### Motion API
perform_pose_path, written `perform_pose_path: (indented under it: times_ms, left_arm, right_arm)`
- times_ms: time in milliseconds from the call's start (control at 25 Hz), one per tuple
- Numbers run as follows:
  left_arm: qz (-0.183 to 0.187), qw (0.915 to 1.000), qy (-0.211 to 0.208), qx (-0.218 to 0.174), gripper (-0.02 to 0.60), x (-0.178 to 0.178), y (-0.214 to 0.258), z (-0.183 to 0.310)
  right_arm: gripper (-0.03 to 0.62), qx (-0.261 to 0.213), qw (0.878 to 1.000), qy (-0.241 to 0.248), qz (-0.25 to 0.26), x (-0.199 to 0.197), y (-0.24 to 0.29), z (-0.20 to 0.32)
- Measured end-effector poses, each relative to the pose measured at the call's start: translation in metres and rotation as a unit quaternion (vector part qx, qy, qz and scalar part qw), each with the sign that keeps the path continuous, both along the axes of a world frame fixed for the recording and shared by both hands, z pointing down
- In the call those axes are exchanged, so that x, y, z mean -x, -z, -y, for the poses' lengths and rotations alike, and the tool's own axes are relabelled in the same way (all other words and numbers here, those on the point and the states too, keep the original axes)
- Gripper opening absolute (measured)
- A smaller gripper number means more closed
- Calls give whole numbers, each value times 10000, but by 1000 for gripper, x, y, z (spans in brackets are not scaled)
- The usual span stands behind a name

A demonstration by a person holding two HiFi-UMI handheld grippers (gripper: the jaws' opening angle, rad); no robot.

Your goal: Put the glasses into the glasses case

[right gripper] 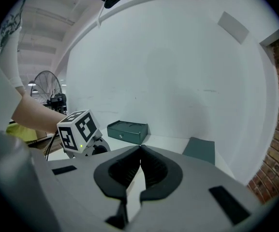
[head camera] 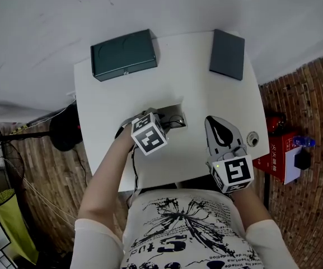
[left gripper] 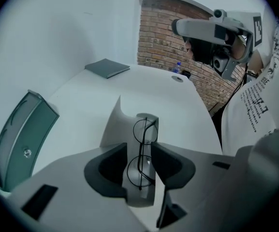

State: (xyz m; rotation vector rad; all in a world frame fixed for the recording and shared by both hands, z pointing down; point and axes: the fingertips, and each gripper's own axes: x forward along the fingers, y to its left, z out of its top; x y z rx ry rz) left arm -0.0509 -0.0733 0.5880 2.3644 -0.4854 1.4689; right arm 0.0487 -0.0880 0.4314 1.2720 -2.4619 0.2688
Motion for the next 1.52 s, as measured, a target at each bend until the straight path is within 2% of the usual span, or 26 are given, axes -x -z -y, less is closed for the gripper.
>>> perform_pose_path:
  times_ms: [240,360,600,840,960,1080,1360,1480,1520]
  left_arm:
    - [-299,9974,335,-559,162,3,41,4]
    - [-495,9909,683,-1049,94,8,72,10]
    - [-1052,9657,1347,-1953,14,24,140,15]
    - [-1416,9354,1813,-2687,14,44,196,6]
    - [-1562,9148,2112,-3067,14,57,221,-2]
    - [-1753,8894,2441,-3446,14,73,247,-11]
    - [-2269,8228,3164,-4141,14,109,292,-42]
    - [-2610,7870,3390,-4445,14,119,306,-51]
    - [-2682,7782,3456,-4507,14,122,309,-54]
  right_arm:
    - [15,-175,9998,122,1,3,18,0]
    - [15,-291,9993,240,0,8,29,-3]
    - [15,-508,9977,438,37,22,50,-8]
    - [15,-851,9929,810,198,39,76,-15]
    - [15,-1071,9886,1014,298,45,90,-21]
    - [15,-1243,9844,1199,347,51,100,-23]
    - [15,-1409,9776,1471,522,66,112,-30]
    - [14,-1495,9744,1573,580,71,119,-31]
    - [14,-1521,9735,1603,592,73,121,-31]
